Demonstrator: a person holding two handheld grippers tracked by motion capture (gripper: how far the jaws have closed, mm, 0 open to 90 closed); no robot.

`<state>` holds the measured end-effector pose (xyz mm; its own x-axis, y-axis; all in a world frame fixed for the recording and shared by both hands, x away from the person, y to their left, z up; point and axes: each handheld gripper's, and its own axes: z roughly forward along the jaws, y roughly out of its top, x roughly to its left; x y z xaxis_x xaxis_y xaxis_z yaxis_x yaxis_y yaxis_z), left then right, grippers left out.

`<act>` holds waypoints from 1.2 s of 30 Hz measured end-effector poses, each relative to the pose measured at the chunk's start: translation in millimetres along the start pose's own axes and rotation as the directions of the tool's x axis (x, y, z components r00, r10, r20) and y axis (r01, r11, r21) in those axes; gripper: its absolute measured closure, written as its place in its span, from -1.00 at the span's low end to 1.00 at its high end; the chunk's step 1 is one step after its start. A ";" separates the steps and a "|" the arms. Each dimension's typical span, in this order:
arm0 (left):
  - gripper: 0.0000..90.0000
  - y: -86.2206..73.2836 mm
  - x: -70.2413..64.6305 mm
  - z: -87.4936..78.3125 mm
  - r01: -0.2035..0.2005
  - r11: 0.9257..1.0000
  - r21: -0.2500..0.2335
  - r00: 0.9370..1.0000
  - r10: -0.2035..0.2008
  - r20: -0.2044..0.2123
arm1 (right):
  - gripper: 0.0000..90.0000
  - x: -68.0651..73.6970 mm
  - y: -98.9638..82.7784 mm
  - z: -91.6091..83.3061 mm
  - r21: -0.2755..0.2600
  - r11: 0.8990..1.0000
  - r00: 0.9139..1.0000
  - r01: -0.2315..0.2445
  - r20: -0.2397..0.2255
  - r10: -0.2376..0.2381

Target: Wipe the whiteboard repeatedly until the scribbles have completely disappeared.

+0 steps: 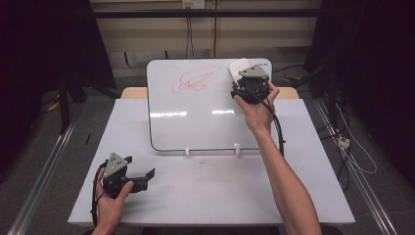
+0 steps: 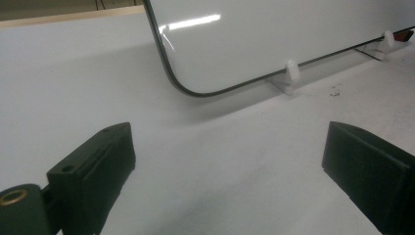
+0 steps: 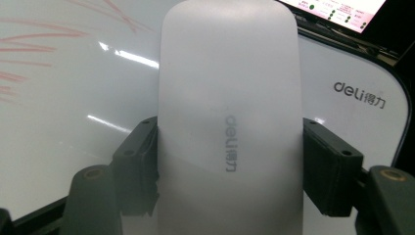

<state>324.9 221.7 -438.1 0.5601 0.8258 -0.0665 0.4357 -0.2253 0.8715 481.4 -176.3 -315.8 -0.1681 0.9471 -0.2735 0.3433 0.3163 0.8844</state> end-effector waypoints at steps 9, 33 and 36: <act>-0.88 0.0 0.1 -0.1 -0.003 1.000 0.002 1.000 0.003 0.002 | -0.31 25.4 0.3 2.0 -0.024 0.999 0.999 0.034 -0.023 -0.034; -0.88 0.0 -1.4 -0.8 -0.008 1.000 0.000 1.000 0.008 0.009 | -0.31 162.9 -5.8 2.9 -0.098 0.949 0.930 0.299 -0.192 -0.313; -0.88 -0.1 -0.8 -0.8 -0.008 1.000 -0.002 1.000 0.008 0.009 | -0.31 165.4 -4.6 4.4 -0.097 0.948 0.930 0.303 -0.189 -0.316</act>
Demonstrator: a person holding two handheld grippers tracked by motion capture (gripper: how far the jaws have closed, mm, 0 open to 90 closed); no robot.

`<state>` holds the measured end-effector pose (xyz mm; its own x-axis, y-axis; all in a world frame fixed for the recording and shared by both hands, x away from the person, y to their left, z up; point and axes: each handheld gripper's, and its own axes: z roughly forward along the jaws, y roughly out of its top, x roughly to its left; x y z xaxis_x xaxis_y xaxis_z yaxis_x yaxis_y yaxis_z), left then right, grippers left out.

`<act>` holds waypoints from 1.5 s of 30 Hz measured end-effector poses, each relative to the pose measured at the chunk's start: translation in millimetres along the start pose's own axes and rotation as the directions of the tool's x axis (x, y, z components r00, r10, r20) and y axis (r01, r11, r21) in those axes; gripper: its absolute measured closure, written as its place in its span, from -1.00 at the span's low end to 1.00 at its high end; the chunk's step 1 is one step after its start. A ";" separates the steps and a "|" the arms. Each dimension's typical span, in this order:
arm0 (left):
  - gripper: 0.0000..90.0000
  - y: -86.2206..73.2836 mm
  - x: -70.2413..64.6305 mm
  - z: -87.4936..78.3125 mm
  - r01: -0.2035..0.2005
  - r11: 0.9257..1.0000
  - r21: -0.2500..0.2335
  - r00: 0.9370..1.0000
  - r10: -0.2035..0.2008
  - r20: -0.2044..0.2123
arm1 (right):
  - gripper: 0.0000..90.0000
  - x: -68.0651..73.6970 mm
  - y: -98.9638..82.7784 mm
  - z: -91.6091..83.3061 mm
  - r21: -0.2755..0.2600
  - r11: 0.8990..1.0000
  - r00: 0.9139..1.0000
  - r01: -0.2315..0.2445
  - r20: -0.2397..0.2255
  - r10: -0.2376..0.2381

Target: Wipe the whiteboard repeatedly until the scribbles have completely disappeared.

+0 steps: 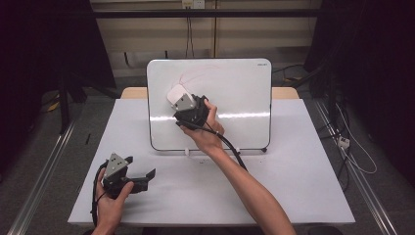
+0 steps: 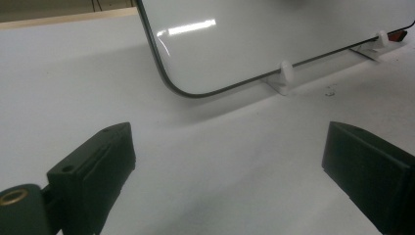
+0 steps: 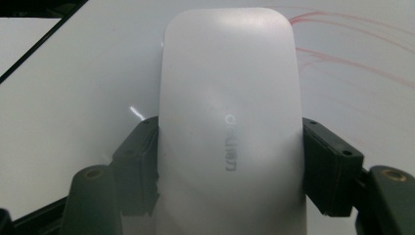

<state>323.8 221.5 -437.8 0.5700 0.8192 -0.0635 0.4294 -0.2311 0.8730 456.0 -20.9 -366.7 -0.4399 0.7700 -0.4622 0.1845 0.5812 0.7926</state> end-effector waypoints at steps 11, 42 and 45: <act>-0.88 -0.5 0.7 -0.9 0.003 1.000 0.000 1.000 -0.003 -0.001 | -0.31 -20.5 10.3 2.3 -0.004 0.998 0.998 -0.055 0.026 0.055; -0.88 -0.4 0.0 0.0 0.001 1.000 0.002 1.000 -0.001 -0.011 | -0.31 -148.9 -46.5 -37.9 -0.006 0.916 0.885 -0.401 0.257 0.389; -0.88 -0.4 0.5 0.4 0.006 1.000 0.005 1.000 -0.005 -0.013 | -0.31 -137.0 -39.4 -33.7 -0.001 0.928 0.901 -0.373 0.239 0.362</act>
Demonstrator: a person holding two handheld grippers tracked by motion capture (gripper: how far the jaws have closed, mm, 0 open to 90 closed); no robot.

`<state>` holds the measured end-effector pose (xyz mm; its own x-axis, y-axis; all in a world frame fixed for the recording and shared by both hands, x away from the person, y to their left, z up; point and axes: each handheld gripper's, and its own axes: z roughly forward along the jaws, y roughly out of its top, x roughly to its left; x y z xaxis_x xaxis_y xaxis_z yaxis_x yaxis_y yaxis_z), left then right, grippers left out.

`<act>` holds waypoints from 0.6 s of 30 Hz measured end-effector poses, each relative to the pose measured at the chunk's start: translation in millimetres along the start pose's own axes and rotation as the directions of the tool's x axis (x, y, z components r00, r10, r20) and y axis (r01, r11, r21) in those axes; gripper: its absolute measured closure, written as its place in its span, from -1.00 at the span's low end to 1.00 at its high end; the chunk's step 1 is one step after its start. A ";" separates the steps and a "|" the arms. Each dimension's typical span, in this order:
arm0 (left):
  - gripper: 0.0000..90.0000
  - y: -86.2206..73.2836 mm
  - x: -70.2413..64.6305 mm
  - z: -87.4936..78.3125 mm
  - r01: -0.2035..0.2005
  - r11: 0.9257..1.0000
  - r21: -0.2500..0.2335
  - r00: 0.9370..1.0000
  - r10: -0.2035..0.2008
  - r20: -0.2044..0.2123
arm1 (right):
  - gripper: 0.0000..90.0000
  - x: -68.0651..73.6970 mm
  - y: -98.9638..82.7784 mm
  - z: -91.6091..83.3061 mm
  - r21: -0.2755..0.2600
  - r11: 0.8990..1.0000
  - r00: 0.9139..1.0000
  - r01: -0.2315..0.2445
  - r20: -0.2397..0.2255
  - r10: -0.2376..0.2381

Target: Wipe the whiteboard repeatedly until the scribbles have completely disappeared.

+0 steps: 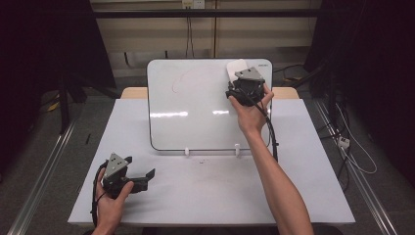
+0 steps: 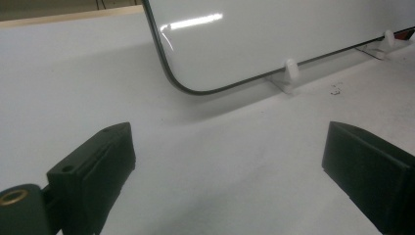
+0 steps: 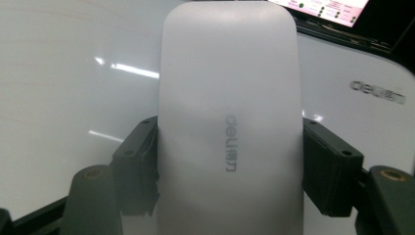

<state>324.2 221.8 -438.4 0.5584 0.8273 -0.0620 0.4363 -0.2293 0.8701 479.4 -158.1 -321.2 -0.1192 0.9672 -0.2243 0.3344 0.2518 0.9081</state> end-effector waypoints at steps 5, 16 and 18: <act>-0.88 0.7 -0.2 -0.1 -0.007 1.000 -0.004 1.000 0.007 0.005 | -0.31 32.6 4.9 2.1 -0.009 0.997 0.996 0.076 -0.040 -0.077; -0.88 -0.3 -1.2 -0.6 -0.006 1.000 -0.005 1.000 0.006 0.013 | -0.31 104.5 23.0 11.7 -0.055 0.980 0.974 0.189 -0.114 -0.194; -0.88 -0.5 -0.8 -0.6 -0.006 1.000 -0.003 1.000 0.006 0.013 | -0.31 111.5 24.1 12.7 -0.060 0.977 0.969 0.203 -0.130 -0.209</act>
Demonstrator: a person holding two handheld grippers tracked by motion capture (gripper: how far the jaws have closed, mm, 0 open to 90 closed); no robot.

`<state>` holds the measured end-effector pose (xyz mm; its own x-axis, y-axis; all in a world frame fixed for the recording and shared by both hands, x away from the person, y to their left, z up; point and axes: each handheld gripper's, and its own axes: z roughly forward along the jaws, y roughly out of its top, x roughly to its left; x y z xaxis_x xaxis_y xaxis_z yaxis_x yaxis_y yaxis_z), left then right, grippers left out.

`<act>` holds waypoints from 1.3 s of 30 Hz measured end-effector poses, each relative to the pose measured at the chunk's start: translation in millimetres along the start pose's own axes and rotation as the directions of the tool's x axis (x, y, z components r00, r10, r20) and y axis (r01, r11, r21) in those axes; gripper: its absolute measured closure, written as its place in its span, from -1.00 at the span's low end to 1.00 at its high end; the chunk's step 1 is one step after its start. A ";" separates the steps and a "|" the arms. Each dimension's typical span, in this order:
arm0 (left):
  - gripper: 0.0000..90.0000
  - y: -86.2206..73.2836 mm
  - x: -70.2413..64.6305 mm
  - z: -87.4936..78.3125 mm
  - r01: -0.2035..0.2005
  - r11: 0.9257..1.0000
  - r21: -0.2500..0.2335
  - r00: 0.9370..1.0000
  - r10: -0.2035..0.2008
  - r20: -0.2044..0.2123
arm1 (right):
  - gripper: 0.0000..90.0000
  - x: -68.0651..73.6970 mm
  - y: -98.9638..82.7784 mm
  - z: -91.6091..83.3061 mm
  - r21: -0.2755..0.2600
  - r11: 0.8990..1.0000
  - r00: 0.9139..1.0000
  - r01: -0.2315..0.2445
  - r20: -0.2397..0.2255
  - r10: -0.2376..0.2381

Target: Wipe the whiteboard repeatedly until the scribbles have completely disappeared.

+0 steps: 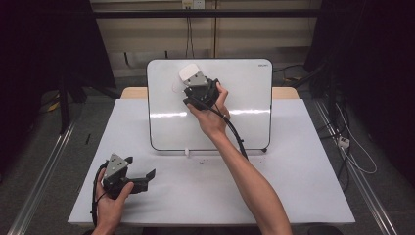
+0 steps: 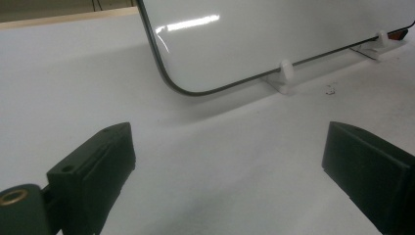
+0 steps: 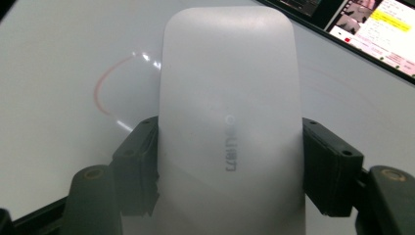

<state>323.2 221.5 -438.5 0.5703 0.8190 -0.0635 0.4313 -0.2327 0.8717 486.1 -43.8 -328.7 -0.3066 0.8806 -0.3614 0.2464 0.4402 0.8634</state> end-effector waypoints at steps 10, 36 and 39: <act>-0.88 -0.3 -0.6 -0.9 0.002 1.000 -0.002 1.000 -0.002 -0.005 | -0.31 30.4 -1.7 2.5 -0.018 0.994 0.993 0.109 -0.048 -0.110; -0.88 0.3 -0.9 -0.5 -0.003 1.000 0.000 1.000 0.003 -0.002 | -0.31 80.5 -26.2 -7.3 -0.061 0.960 0.952 0.273 -0.127 -0.279; -0.88 0.3 -1.0 -0.3 -0.003 1.000 0.000 1.000 0.003 -0.002 | -0.31 79.0 -25.9 -6.3 -0.063 0.960 0.952 0.272 -0.131 -0.278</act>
<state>322.5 220.8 -438.1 0.5701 0.8194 -0.0602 0.4297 -0.2348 0.8719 449.6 13.2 -377.4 -0.4806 0.6928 -0.5376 0.0955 0.6507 0.7533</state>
